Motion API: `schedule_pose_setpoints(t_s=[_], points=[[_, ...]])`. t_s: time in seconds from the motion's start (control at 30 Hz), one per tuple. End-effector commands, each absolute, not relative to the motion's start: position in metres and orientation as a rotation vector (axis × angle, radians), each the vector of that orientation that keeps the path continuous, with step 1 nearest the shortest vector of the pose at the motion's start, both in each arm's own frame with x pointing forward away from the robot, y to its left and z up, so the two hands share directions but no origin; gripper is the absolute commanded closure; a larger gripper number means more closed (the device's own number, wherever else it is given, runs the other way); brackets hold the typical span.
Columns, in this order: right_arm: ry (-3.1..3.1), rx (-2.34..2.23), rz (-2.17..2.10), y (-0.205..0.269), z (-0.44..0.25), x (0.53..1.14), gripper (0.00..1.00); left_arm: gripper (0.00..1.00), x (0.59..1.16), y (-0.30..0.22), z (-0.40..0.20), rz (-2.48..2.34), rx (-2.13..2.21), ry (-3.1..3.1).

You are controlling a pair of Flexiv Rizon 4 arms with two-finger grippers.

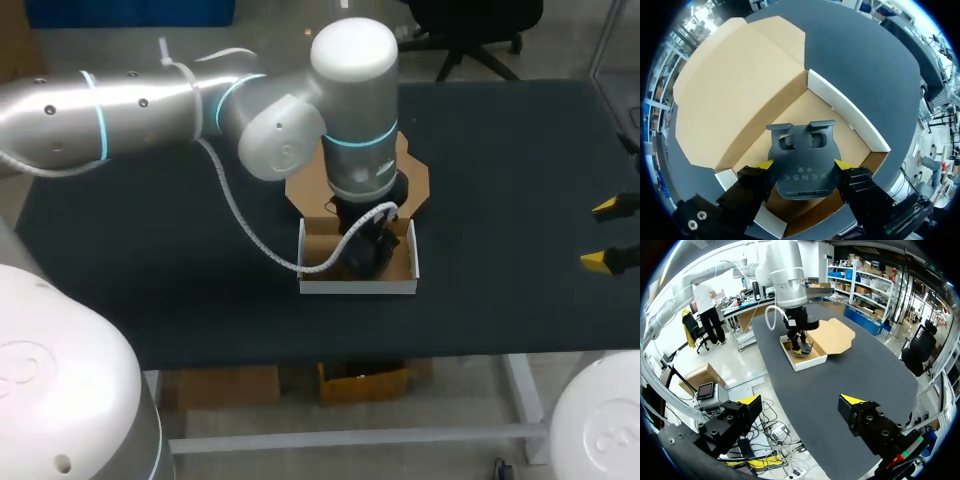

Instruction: Assemble the packaging by folding the flat box into shape, placing the metal phone stand inside, and closing the box properly

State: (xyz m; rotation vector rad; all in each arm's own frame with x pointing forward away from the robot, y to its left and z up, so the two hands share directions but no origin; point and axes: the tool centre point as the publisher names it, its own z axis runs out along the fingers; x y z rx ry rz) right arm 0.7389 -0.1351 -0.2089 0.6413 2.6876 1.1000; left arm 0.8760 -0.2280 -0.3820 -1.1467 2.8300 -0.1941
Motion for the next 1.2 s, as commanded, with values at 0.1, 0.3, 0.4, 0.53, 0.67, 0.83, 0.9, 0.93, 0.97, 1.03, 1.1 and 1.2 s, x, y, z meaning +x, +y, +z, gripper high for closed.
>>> schedule_pose_setpoints(t_s=[0.1, 0.3, 0.4, 0.53, 0.67, 0.83, 0.9, 0.93, 0.97, 1.03, 1.1, 1.2], points=[[2.686, 0.639, 1.104, -0.136, -0.208, 0.738, 0.0, 1.0, 0.881, -0.228, -0.386, -0.195, -1.144, 2.84], [2.686, 0.639, 1.104, -0.136, -0.208, 0.738, 0.0, 1.0, 0.884, -0.224, -0.392, -0.177, -1.15, 2.843], [2.686, 0.639, 1.104, -0.136, -0.208, 0.738, 0.0, 1.0, 0.885, -0.223, -0.394, -0.174, -1.157, 2.845], [2.686, 0.639, 1.104, -0.136, -0.208, 0.738, 0.0, 1.0, 0.885, -0.222, -0.396, -0.167, -1.157, 2.842], [2.686, 0.639, 1.104, -0.136, -0.208, 0.738, 0.0, 1.0, 0.888, -0.221, -0.397, -0.161, -1.17, 2.832], [2.686, 0.639, 1.104, -0.136, -0.208, 0.738, 0.0, 0.89, 0.888, -0.221, -0.397, -0.149, -1.172, 2.821], [2.686, 0.639, 1.104, -0.136, -0.208, 0.738, 0.0, 0.63, 0.889, -0.22, -0.397, -0.148, -1.178, 2.818], [2.686, 0.639, 1.104, -0.136, -0.208, 0.738, 0.0, 0.53, 0.889, -0.22, -0.397, -0.147, -1.182, 2.816], [2.686, 0.639, 1.104, -0.136, -0.208, 0.738, 0.0, 0.41, 0.889, -0.219, -0.397, -0.146, -1.189, 2.812], [2.686, 0.639, 1.104, -0.136, -0.208, 0.738, 0.0, 0.04, 0.889, -0.219, -0.397, -0.146, -1.194, 2.809], [2.686, 0.639, 1.104, -0.136, -0.208, 0.738, 0.0, 0.0, 0.889, -0.218, -0.396, -0.147, -1.198, 2.805], [2.686, 0.639, 1.104, -0.136, -0.208, 0.738, 0.0, 0.0, 0.888, -0.217, -0.394, -0.149, -1.2, 2.8]])
